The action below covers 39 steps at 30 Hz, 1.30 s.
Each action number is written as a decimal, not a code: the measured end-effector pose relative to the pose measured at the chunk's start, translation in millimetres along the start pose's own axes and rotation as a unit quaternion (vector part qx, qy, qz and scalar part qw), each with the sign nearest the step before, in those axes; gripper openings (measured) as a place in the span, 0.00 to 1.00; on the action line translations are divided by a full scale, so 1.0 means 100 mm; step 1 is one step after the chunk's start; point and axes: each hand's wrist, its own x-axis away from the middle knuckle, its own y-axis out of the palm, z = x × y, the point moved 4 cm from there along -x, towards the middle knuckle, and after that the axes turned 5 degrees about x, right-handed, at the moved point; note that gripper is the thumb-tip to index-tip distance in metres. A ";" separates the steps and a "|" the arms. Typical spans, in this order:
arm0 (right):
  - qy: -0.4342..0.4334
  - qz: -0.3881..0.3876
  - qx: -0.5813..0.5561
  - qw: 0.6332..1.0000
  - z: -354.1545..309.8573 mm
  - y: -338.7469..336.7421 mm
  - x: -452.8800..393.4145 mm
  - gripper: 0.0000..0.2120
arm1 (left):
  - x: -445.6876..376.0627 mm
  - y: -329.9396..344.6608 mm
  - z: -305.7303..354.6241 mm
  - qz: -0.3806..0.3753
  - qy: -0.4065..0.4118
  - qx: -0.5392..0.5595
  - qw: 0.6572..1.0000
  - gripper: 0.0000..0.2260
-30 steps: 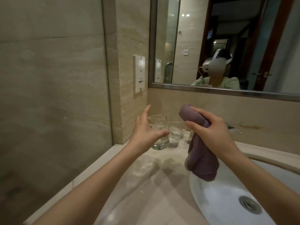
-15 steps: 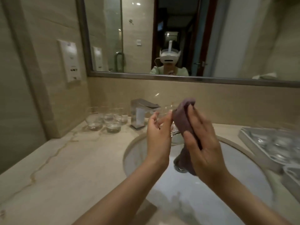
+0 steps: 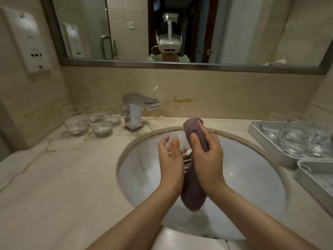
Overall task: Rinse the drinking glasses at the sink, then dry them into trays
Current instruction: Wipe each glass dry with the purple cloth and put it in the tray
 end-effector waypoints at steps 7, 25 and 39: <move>0.123 -0.026 -0.140 0.982 0.03 0.09 -0.14 0.08 | -0.05 -0.09 0.09 -0.044 0.043 -0.025 0.998 0.15; -0.033 0.015 -0.023 0.999 0.03 0.00 0.14 0.20 | 0.05 -0.03 0.05 -0.057 0.051 -0.035 0.996 0.14; 0.191 -0.018 -0.209 0.959 0.25 -0.14 -0.02 0.13 | 0.05 0.03 0.09 -0.123 0.039 -0.142 0.982 0.34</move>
